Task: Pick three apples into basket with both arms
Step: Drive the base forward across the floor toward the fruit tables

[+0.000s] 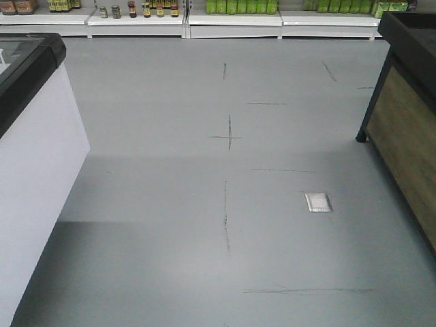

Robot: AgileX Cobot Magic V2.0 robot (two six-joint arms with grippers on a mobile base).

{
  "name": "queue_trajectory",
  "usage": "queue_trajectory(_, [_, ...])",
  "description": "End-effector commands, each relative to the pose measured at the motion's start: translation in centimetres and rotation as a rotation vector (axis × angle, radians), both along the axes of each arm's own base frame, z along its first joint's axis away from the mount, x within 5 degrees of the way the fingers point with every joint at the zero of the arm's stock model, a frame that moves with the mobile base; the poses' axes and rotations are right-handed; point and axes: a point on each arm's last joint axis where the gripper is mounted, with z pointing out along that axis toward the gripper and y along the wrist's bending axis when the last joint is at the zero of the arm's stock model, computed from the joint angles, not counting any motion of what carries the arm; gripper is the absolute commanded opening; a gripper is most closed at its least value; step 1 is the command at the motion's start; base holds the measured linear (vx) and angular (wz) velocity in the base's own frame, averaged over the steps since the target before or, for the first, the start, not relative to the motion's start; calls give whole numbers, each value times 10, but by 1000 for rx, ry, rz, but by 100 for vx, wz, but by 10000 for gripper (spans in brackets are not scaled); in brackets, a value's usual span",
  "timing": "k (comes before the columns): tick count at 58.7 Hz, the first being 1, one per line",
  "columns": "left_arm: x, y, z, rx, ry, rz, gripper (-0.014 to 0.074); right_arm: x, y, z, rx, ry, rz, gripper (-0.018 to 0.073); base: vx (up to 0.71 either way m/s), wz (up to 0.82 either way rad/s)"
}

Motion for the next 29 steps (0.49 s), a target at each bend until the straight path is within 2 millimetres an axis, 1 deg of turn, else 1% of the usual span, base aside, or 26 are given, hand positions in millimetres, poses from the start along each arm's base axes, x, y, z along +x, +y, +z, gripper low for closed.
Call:
queue_trajectory(1, [-3, 2, 16, -10, -114, 18, -6, -1, 1, 3, -9, -74, 6, -5, 0, 0])
queue_trajectory(29, [-3, 2, 16, -10, -114, 18, -6, -1, 1, 3, -9, -74, 6, -5, 0, 0])
